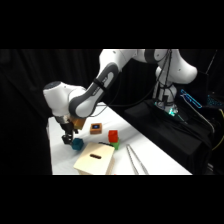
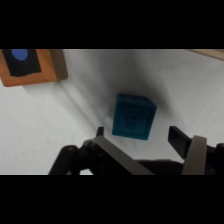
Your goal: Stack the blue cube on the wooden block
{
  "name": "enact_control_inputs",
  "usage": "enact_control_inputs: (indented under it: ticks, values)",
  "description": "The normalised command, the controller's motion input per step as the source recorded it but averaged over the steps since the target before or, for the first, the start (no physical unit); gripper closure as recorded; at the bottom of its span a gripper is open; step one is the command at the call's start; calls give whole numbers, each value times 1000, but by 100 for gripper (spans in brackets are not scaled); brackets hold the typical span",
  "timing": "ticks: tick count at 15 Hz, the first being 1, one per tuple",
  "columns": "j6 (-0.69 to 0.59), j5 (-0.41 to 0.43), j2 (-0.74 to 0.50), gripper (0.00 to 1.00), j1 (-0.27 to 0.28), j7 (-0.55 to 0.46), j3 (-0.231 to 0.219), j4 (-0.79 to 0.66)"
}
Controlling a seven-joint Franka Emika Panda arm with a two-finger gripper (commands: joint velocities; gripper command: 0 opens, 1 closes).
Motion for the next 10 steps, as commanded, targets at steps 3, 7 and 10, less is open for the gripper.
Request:
enact_control_inputs:
  ticks: [3, 7, 10]
  values:
    - [163, 132, 80, 0, 22, 88, -20, 43]
    - [179, 123, 73, 0, 18, 47, -20, 10]
    - [172, 137, 51, 0, 2, 11, -8, -9]
